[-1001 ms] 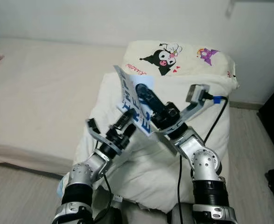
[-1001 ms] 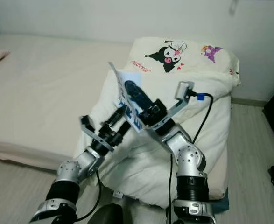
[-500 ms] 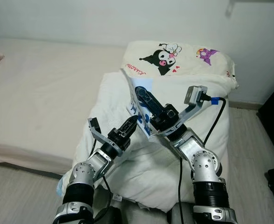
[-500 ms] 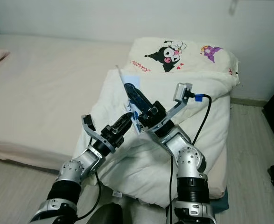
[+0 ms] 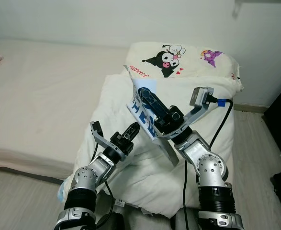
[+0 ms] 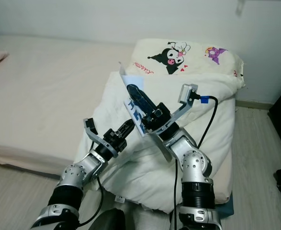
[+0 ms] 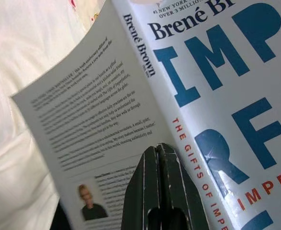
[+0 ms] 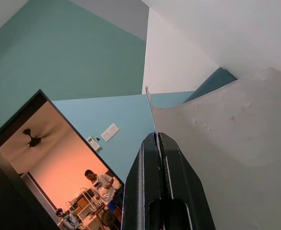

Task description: Clean up the room

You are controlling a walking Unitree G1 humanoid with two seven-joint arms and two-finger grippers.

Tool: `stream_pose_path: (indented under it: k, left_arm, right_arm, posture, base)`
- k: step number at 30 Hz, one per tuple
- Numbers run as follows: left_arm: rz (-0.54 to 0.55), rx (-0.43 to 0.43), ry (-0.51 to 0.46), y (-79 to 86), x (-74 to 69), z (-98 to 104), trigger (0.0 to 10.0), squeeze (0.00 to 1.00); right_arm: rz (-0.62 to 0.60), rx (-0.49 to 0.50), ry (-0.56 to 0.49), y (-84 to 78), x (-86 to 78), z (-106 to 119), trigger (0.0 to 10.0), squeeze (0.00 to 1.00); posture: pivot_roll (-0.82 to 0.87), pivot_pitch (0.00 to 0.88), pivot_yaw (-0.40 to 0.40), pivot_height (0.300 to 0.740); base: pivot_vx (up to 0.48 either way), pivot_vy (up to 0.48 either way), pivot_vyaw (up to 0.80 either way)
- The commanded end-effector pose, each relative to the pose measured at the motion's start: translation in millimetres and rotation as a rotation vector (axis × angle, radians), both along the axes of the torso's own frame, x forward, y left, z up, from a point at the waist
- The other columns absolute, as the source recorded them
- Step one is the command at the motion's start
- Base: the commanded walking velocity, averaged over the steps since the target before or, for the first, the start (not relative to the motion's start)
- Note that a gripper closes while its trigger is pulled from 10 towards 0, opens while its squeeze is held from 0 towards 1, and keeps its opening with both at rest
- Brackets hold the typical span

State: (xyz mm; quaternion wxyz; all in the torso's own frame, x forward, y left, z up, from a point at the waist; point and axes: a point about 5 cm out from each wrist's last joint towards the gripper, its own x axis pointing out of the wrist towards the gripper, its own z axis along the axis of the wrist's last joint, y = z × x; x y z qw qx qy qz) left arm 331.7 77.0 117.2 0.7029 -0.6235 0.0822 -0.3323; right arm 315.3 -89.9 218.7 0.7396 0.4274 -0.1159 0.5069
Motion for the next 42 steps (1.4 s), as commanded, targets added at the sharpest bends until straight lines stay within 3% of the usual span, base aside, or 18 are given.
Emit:
stream_pose_path:
  k: [1, 6, 7, 8, 9, 10, 13, 15, 17, 20, 23, 24, 26, 27, 29, 34, 37, 42]
  left_arm:
    - [0.014, -0.027, 0.029, -5.2, -1.5, -5.1, 0.0, 0.0]
    - [0.043, 0.001, 0.044, -2.1, 0.7, -8.8, 0.0, 0.0]
    - [0.089, 0.051, 0.083, 1.4, 3.1, -15.9, 0.0, 0.0]
    - [0.14, 0.118, 0.133, 6.3, 4.9, -25.4, 2.3, 0.0]
    - [0.14, 0.118, 0.133, 6.3, 4.9, -25.4, 2.3, 0.0]
    - [0.201, 0.227, 0.189, 13.9, 5.3, -38.0, 10.0, 0.0]
    - [0.243, 0.317, 0.228, 21.1, 4.1, -47.8, 10.0, 0.0]
    - [0.28, 0.422, 0.267, 31.1, 1.6, -58.0, 10.0, 0.0]
    - [0.28, 0.422, 0.267, 31.1, 1.6, -58.0, 10.0, 0.0]
    - [0.279, 0.441, 0.275, 34.5, 1.5, -59.4, 10.0, 0.0]
    - [0.27, 0.448, 0.274, 34.5, 1.7, -59.4, 10.0, 0.0]
    - [0.245, 0.448, 0.276, 32.5, 1.8, -60.1, 10.0, 0.0]
    - [0.245, 0.448, 0.276, 32.5, 1.8, -60.1, 10.0, 0.0]
    - [0.132, 0.477, 0.259, 19.7, -1.1, -63.2, 10.0, 0.0]
    - [0.094, 0.494, 0.251, 15.6, -2.4, -64.3, 10.0, 0.0]
    - [0.065, 0.663, 0.236, 20.4, -0.2, -66.8, 10.0, 0.0]
    - [0.118, 0.823, 0.303, 41.1, 2.3, -72.9, 10.0, 0.0]
    - [0.194, 0.871, 0.388, 72.4, 4.9, -72.7, 10.0, 0.0]
  right_arm:
    - [0.016, -0.028, -0.006, 6.7, -2.8, -1.9, 0.0, 0.0]
    - [0.005, -0.06, 0.008, 7.2, -2.0, -7.3, 0.0, 0.0]
    - [-0.019, -0.117, 0.032, 7.7, 0.2, -16.5, 0.0, 0.0]
    - [-0.057, -0.189, 0.074, 7.3, 3.5, -30.1, 0.0, 0.0]
    - [-0.057, -0.189, 0.074, 7.3, 3.5, -30.1, 0.0, 0.0]
    - [-0.136, -0.274, 0.163, 2.7, 9.3, -54.9, 0.0, 0.0]
    - [-0.215, -0.335, 0.264, -4.6, 12.7, -80.1, 0.0, 0.0]
    - [-0.337, -0.428, 0.433, -18.2, 11.1, -121.4, 0.0, 0.0]
    - [-0.337, -0.428, 0.433, -18.2, 11.1, -121.4, 0.0, 0.0]
    - [-0.422, -0.485, 0.573, -30.6, 2.7, -151.8, 0.0, 0.0]
    - [-0.458, -0.515, 0.633, -36.3, -1.8, -163.8, 0.0, 0.0]
    - [-0.515, -0.562, 0.722, -45.0, -7.2, -179.3, 0.0, 0.0]
    - [-0.515, -0.562, 0.722, -45.0, -7.2, -179.3, 0.0, 0.0]
    - [-0.594, -0.603, 0.823, -58.8, -16.8, -198.8, 0.0, 0.0]
    - [-0.613, -0.606, 0.841, -62.1, -18.9, -202.9, 0.0, 0.0]
    - [-0.656, -0.587, 0.853, -69.4, -18.6, -203.3, 0.0, 0.0]
    - [-0.715, -0.527, 0.876, -78.1, -15.6, -200.5, 0.0, 0.0]
    - [-0.793, -0.437, 0.906, -90.6, -11.5, -195.7, 0.0, 0.0]
  posture:
    - [-0.09, 0.144, 0.029, 0.6]
    - [-0.09, 0.144, 0.03, 0.6]
    - [-0.09, 0.145, 0.03, 0.6]
    - [-0.09, 0.149, 0.03, 0.6]
    - [-0.09, 0.149, 0.03, 0.6]
    - [-0.09, 0.152, 0.03, 0.6]
    - [-0.09, 0.157, 0.032, 0.6]
    - [-0.09, 0.164, 0.035, 0.6]
    - [-0.09, 0.164, 0.035, 0.6]
    - [-0.09, 0.178, 0.044, 0.6]
    - [-0.09, 0.18, 0.045, 0.6]
    - [-0.1, 0.184, 0.047, 0.6]
    - [-0.1, 0.184, 0.047, 0.6]
    - [-0.12, 0.195, 0.054, 0.6]
    - [-0.12, 0.196, 0.055, 0.6]
    - [-0.13, 0.199, 0.056, 0.6]
    - [-0.12, 0.2, 0.056, 0.6]
    - [-0.12, 0.204, 0.058, 0.6]
  base:
    - [0.0, 0.0, 0.0]
    - [0.0, 0.0, 0.0]
    - [0.0, 0.0, 0.0]
    - [0.0, 0.0, 0.0]
    - [0.0, 0.0, 0.0]
    - [0.0, 0.0, 0.0]
    - [0.0, 0.0, 0.0]
    - [0.0, 0.0, 0.0]
    - [0.0, 0.0, 0.0]
    - [0.0, 0.0, 0.0]
    - [0.0, 0.0, 0.0]
    - [0.0, 0.0, 0.0]
    - [0.0, 0.0, 0.0]
    - [0.0, 0.0, 0.0]
    - [0.0, 0.0, 0.0]
    - [0.0, 0.0, 0.0]
    - [0.0, 0.0, 0.0]
    - [0.0, 0.0, 0.0]
